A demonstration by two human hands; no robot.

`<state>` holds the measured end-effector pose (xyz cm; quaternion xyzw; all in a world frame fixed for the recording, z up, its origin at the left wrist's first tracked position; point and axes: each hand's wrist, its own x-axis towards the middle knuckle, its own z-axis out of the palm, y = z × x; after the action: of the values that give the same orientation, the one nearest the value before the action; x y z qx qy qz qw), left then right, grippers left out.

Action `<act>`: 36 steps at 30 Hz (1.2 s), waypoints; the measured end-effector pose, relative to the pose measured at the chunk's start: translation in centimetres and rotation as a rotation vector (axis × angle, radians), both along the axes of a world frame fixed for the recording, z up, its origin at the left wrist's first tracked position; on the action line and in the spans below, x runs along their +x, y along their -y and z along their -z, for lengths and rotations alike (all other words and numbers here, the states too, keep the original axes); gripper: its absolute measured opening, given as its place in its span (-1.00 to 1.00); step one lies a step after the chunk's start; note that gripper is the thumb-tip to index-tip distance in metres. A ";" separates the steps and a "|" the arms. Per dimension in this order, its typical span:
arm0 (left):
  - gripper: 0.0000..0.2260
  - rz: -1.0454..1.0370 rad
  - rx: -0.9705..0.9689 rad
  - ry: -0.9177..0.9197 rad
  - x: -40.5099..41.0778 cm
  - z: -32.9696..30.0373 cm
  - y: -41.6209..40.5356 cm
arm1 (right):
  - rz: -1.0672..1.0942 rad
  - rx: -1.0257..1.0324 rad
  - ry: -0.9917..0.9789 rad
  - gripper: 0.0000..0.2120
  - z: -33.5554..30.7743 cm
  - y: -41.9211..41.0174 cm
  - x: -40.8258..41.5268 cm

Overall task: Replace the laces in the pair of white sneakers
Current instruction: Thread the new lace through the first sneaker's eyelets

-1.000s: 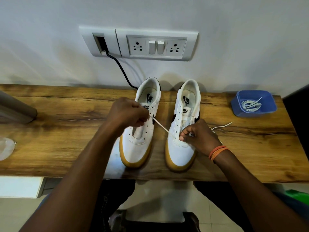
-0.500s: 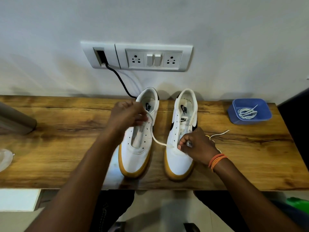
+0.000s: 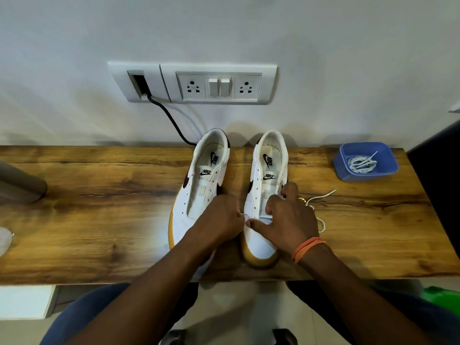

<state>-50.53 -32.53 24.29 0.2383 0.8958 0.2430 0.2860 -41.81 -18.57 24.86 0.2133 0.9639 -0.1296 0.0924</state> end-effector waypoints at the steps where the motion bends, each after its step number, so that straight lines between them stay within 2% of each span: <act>1: -0.77 0.007 -0.022 -0.003 -0.1 0.3 0.3 | 0.007 -0.012 0.014 -0.44 -0.2 -0.4 -0.1; 5: -0.89 0.100 -0.266 -0.100 -1.9 0.7 1.9 | 0.010 -0.059 0.033 -0.49 -0.5 -1.5 -0.2; 7: -0.91 0.100 -0.297 -0.117 -2.4 0.6 2.5 | 0.005 -0.079 0.037 -0.49 -0.5 -1.7 -0.3; 9: -0.84 0.106 -0.234 -0.098 -2.3 0.4 2.1 | 0.014 -0.119 0.041 -0.49 -0.4 -1.8 -0.4; 13: -0.82 0.148 0.054 0.034 -0.3 0.5 0.0 | -0.025 -0.209 0.066 -0.47 -0.6 -2.6 -0.7; 19: -0.86 -0.023 0.179 0.089 0.8 1.6 -1.0 | -0.043 -0.221 0.073 -0.48 -0.7 -2.7 -0.6; 21: -0.88 0.038 0.159 0.108 0.2 1.0 -0.9 | -0.051 -0.202 0.085 -0.49 -0.8 -2.7 -0.6; 23: -0.89 0.065 0.100 0.035 -0.7 0.1 -0.4 | -0.059 -0.181 0.090 -0.50 -0.9 -2.6 -0.5; 27: -0.86 -0.021 -0.302 -0.297 -3.2 -1.5 2.9 | -0.070 -0.132 0.116 -0.50 -1.0 -2.7 -0.3; 30: -0.83 -0.086 -0.456 -0.331 -3.2 -1.9 4.8 | -0.076 -0.124 0.118 -0.49 -1.1 -2.8 -0.4; 33: -0.84 -0.046 -0.418 -0.332 -2.7 -1.7 4.0 | -0.069 -0.146 0.110 -0.50 -1.2 -2.7 -0.5; 36: -0.63 0.065 -0.227 -0.097 -2.0 -1.1 2.1 | -0.059 -0.173 0.095 -0.49 -1.1 -2.8 -0.5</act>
<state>-52.52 -34.59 25.39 0.2450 0.9221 0.1188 0.2750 -42.32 -15.77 25.96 0.1820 0.9495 -0.1996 0.1597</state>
